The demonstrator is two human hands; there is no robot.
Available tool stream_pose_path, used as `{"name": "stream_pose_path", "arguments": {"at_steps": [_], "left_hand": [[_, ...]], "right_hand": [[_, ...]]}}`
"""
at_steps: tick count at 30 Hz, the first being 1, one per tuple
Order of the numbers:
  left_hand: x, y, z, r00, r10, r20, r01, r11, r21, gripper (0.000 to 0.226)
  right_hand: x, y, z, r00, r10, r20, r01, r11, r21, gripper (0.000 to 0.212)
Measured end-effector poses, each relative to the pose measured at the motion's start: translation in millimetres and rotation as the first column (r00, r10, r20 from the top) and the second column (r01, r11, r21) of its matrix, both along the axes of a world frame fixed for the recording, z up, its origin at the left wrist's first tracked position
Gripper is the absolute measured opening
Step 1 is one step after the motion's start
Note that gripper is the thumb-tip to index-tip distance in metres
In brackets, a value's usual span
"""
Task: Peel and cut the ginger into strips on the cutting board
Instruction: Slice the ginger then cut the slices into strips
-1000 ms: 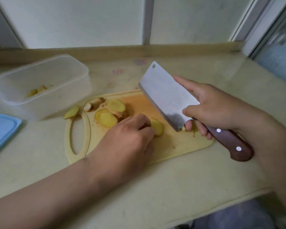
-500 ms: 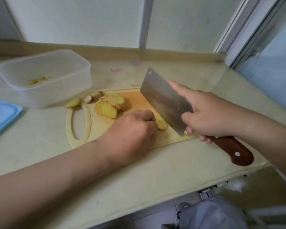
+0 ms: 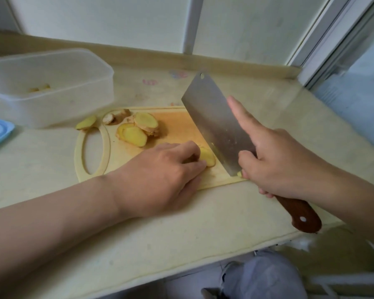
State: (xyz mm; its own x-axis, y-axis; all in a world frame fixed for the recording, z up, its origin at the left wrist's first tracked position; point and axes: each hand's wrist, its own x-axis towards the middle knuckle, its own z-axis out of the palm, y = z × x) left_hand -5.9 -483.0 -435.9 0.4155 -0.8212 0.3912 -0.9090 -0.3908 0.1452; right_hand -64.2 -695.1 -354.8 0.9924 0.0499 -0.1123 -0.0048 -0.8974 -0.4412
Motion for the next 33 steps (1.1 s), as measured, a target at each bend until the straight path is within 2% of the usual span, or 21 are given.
{"name": "stream_pose_path", "arguments": {"at_steps": [10,13,19,25,30,33], "left_hand": [[1.9,-1.9,-3.4,1.0,0.001,0.02,-0.001,1.0,-0.019,0.041],[1.3,-1.7,-3.0,1.0,-0.005,0.025,0.006,1.0,-0.015,0.043],[0.2,1.1,-4.8,1.0,0.011,0.025,-0.01,1.0,-0.019,0.047],[-1.3,0.7,-4.0,0.999,0.019,0.037,-0.018,0.999,-0.028,0.048],[0.0,-1.3,-5.7,1.0,0.007,0.029,-0.005,0.999,-0.042,0.048],[1.7,-1.9,-5.5,1.0,0.001,0.023,-0.001,1.0,-0.024,0.048]], "right_hand": [[27.8,16.8,11.8,0.989,0.003,-0.145,-0.02,0.993,-0.114,0.095],[49.6,24.4,10.0,0.995,0.005,-0.103,-0.017,0.994,-0.11,0.096],[17.0,15.1,-4.5,0.995,-0.089,0.046,0.085,0.993,0.079,0.095],[1.6,7.8,1.8,0.999,-0.045,-0.019,0.044,0.999,-0.017,0.094],[20.9,15.0,11.7,0.993,0.002,-0.118,-0.015,0.994,-0.109,0.094],[41.0,25.0,12.3,0.994,0.019,-0.109,-0.034,0.991,-0.133,0.097]]}}
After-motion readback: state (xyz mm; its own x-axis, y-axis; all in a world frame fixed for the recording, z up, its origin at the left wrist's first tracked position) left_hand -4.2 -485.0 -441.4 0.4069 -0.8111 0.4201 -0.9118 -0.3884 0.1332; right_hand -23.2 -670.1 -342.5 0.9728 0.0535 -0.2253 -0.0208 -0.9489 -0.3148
